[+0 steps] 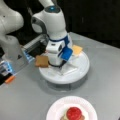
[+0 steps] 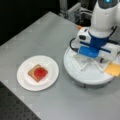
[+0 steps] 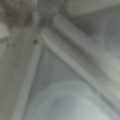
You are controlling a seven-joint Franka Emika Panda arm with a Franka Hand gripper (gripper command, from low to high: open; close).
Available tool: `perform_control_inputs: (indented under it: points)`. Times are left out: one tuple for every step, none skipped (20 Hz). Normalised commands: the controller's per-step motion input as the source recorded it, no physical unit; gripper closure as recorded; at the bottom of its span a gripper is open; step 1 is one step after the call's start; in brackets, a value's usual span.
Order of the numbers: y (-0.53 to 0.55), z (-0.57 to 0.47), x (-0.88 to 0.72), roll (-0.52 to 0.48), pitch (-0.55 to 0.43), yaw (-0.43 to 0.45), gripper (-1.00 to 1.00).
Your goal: Ingredient selection for cheeseburger or sandwich
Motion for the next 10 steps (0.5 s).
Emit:
perform_control_inputs:
  points:
    - [-0.09,-0.03,0.02,-0.061,0.006,0.268,-1.0]
    - [-0.09,-0.03,0.02,-0.07,0.011,0.3,-1.0]
    - [-0.1,-0.02,0.03,-0.072,0.019,0.328,-1.0]
    - [-0.11,-0.02,0.04,-0.072,0.02,0.327,-1.0]
    - [-0.12,-0.02,0.05,-0.083,0.027,0.371,-1.0]
    - [-0.12,-0.02,0.05,-0.085,0.028,0.371,-1.0]
    - [-0.13,-0.02,0.06,-0.107,0.021,0.381,-1.0]
    - [-0.14,-0.03,0.07,-0.136,0.014,0.414,-1.0]
    - [-0.14,-0.02,0.09,-0.162,0.004,0.462,-1.0]
    - [-0.14,-0.02,0.09,-0.182,0.006,0.54,-1.0]
